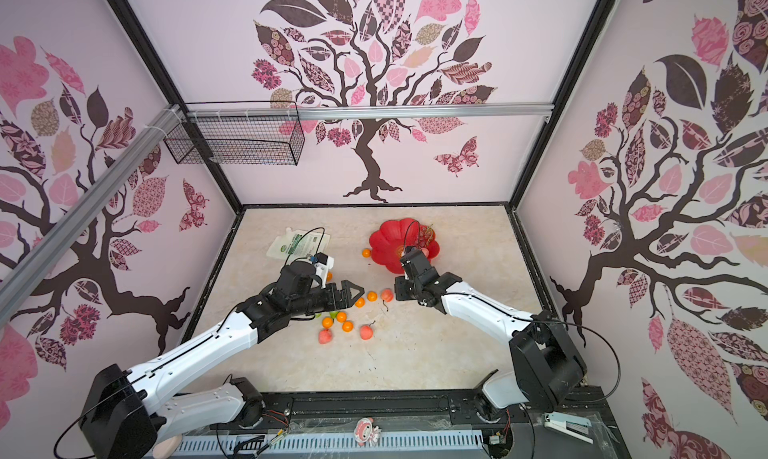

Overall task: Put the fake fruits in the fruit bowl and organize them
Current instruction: 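Move the right gripper to a pink peach near the kumquats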

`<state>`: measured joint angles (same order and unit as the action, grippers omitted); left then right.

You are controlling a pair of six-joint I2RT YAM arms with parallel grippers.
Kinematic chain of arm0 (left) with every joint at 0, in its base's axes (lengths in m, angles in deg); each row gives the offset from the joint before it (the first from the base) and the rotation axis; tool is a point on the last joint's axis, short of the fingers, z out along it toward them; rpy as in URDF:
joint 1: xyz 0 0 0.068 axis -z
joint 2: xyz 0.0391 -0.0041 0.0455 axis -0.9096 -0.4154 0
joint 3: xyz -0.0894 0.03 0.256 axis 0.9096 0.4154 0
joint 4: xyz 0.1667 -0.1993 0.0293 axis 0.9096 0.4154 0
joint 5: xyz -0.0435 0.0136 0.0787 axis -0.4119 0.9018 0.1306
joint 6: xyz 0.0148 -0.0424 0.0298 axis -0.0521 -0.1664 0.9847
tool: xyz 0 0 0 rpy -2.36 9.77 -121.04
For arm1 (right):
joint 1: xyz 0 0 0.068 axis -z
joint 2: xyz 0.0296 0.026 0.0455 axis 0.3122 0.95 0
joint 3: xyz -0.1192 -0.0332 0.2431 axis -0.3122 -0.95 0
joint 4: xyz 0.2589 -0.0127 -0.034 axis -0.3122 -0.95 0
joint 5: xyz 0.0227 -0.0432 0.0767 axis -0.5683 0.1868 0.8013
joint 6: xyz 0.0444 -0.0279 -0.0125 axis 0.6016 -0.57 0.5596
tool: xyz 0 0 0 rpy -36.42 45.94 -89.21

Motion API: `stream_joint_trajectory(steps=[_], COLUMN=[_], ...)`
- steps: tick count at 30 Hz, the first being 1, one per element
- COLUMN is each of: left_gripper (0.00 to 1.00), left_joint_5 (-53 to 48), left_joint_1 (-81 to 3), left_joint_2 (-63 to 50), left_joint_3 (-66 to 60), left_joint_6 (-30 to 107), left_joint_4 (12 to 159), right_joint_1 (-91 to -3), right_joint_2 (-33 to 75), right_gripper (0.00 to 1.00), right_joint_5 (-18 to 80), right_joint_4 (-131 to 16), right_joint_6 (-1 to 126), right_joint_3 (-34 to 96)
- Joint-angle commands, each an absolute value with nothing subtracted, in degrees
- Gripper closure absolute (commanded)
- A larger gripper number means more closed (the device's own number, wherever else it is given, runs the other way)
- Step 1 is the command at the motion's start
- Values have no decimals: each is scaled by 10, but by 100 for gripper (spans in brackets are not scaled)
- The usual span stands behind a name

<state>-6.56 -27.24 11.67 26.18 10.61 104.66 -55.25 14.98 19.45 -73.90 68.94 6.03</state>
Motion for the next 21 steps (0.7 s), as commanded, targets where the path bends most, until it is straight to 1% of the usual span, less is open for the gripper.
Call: stream_joint_trajectory(steps=[1, 4, 7, 12, 21], left_gripper=[2, 2, 2, 2, 2], left_joint_5=[-78, -104, -106, -112, -116], left_joint_1=[-300, -340, -359, -367, -368], left_joint_2=[144, 164, 179, 174, 156], left_joint_3=[317, 352, 356, 348, 361], left_joint_6=[62, 40, 47, 61, 55], left_joint_4=[1005, 979, 988, 1005, 977], right_joint_1=[-577, -587, -593, -601, -602], right_joint_2=[174, 208, 240, 268, 309], right_gripper=[73, 74, 74, 74, 74], right_joint_5=[193, 190, 192, 199, 219], right_joint_4=[-750, -769, -780, -781, -769], right_joint_6=[680, 673, 660, 649, 641], right_joint_3=[60, 76, 88, 97, 114])
